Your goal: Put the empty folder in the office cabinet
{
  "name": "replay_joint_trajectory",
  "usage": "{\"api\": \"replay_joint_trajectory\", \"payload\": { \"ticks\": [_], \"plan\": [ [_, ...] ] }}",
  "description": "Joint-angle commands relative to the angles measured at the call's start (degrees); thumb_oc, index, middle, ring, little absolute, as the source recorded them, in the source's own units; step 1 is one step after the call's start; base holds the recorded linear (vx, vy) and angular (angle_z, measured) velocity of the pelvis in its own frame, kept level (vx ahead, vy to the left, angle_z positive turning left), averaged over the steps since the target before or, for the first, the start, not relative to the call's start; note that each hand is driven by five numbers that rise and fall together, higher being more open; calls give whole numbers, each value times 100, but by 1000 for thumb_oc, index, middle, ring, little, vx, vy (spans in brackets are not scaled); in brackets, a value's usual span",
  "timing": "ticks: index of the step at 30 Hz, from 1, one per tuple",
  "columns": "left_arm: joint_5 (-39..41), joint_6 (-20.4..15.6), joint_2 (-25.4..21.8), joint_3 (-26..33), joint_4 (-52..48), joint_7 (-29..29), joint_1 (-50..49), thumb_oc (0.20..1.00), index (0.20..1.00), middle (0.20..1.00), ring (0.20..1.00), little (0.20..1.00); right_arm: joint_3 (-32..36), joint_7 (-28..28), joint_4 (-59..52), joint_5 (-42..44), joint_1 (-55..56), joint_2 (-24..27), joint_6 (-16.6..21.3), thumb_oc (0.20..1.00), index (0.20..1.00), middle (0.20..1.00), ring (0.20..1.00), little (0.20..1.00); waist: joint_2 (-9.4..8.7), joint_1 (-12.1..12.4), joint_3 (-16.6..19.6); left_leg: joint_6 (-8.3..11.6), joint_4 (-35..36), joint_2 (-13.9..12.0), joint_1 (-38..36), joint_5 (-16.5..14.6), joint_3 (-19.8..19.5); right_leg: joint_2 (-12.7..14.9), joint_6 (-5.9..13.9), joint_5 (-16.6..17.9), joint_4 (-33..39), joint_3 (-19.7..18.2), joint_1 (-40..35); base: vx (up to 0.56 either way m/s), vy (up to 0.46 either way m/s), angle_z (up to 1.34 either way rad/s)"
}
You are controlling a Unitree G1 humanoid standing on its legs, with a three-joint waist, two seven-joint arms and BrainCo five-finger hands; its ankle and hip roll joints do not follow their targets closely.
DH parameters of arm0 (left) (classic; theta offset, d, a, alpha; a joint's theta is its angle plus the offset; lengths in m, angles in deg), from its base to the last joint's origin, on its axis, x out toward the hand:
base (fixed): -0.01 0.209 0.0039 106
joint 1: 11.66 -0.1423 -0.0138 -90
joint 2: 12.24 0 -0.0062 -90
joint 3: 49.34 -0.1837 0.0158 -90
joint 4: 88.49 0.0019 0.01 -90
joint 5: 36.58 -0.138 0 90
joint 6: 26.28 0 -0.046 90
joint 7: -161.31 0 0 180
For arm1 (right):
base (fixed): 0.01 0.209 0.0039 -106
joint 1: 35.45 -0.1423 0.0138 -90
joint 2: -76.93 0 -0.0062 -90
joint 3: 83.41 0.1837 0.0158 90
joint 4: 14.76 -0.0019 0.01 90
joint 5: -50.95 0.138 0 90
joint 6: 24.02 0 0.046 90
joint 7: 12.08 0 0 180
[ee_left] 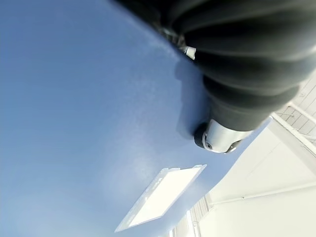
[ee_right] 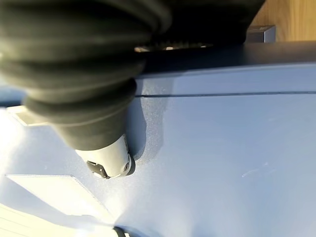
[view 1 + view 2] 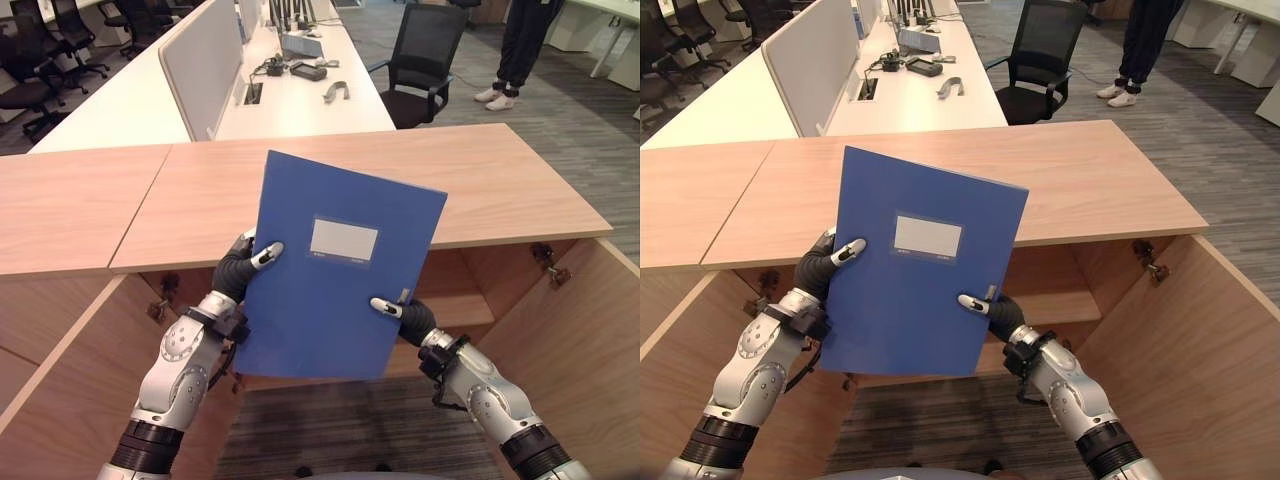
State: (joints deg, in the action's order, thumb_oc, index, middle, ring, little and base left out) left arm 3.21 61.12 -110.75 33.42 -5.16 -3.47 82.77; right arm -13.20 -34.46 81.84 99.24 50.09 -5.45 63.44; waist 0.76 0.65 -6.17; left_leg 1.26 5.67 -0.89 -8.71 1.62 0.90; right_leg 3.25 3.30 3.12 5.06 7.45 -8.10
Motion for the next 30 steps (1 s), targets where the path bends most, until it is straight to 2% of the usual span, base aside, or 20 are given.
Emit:
{"api": "replay_joint_trajectory", "payload": {
  "ticks": [1,4,5,6,7,8,15,17,19,22,24,25,30],
  "plan": [
    [177,-256,381,-772,18,224,857,200,200,200,200,200,-577,-353,-521,141,-922,-698,188,200,200,200,200,200,-131,7,44,142,-67,-132,-169,-405,134,163,350,-640,-304,-75,-189,0,0,0],
    [157,-280,386,-714,15,180,818,200,200,200,200,200,-576,-359,-492,110,-912,-687,170,200,200,200,200,200,-138,16,48,138,-67,-129,-171,-408,123,162,346,-645,-310,-71,-190,0,0,0],
    [143,-292,377,-691,13,166,806,373,373,373,373,373,-571,-366,-499,102,-907,-678,166,200,200,200,200,200,-139,19,48,138,-67,-126,-170,-407,119,161,346,-645,-308,-70,-189,0,0,0],
    [68,-319,357,-624,-2,145,742,724,724,724,724,724,-547,-387,-507,69,-878,-654,149,200,200,200,200,200,-142,30,51,139,-67,-120,-168,-410,108,158,346,-647,-311,-55,-194,0,0,0],
    [67,-319,357,-624,-4,144,740,834,834,834,834,834,-548,-387,-508,69,-877,-654,149,200,200,200,200,200,-142,29,52,139,-67,-120,-168,-410,107,159,346,-647,-311,-55,-195,0,0,0],
    [29,-338,348,-575,-11,128,698,1000,1000,1000,1000,1000,-533,-397,-515,40,-864,-634,140,200,200,200,200,200,-144,33,55,139,-67,-120,-170,-413,102,159,346,-651,-310,-51,-197,0,0,0],
    [-552,-569,201,-29,144,-53,313,1000,1000,1000,1000,1000,-239,-351,-675,-845,-853,-291,242,200,200,200,200,200,-170,100,77,138,-67,-123,-115,-344,83,167,341,-603,-329,-35,-139,1,0,1],
    [-973,-670,10,223,304,52,87,1000,1000,1000,1000,1000,-11,-398,-928,-1671,-877,44,360,200,200,200,200,200,-172,128,92,141,-67,-121,-108,-352,73,177,357,-605,-322,-8,-146,4,-1,2],
    [-1084,-709,-40,308,416,128,-27,1000,1000,1000,1000,1000,81,-396,-1021,-1942,-879,161,443,200,200,200,200,200,-171,138,98,139,-67,-119,-115,-356,69,180,362,-605,-318,-10,-152,9,0,4],
    [-1315,-714,-141,449,904,307,-327,1000,1000,1000,1000,1000,241,-375,-1277,-2813,-892,461,683,200,200,200,200,200,-150,160,106,136,-67,-121,-118,-365,64,186,376,-611,-310,-3,-158,2,0,1],
    [-1558,-660,-229,509,1591,461,-795,1000,1000,1000,1000,1000,414,-146,-1503,-3541,-839,589,1034,200,200,200,200,200,-105,176,105,119,-67,-118,-121,-364,63,191,391,-609,-314,-3,-146,0,0,0],
    [-1558,-663,-229,509,1595,462,-795,1000,1000,1000,1000,1000,413,-145,-1503,-3543,-838,588,1035,200,200,200,200,200,-105,176,107,119,-67,-118,-120,-364,63,191,391,-610,-314,-3,-145,0,0,0],
    [-1883,-498,-143,371,2875,558,-1310,1000,1000,1000,1000,1000,228,-59,-1072,-3625,-675,363,1091,200,200,200,200,200,-58,208,49,97,-67,-112,-91,-335,68,187,395,-613,-353,3,-104,-7,2,0]
  ]
}}
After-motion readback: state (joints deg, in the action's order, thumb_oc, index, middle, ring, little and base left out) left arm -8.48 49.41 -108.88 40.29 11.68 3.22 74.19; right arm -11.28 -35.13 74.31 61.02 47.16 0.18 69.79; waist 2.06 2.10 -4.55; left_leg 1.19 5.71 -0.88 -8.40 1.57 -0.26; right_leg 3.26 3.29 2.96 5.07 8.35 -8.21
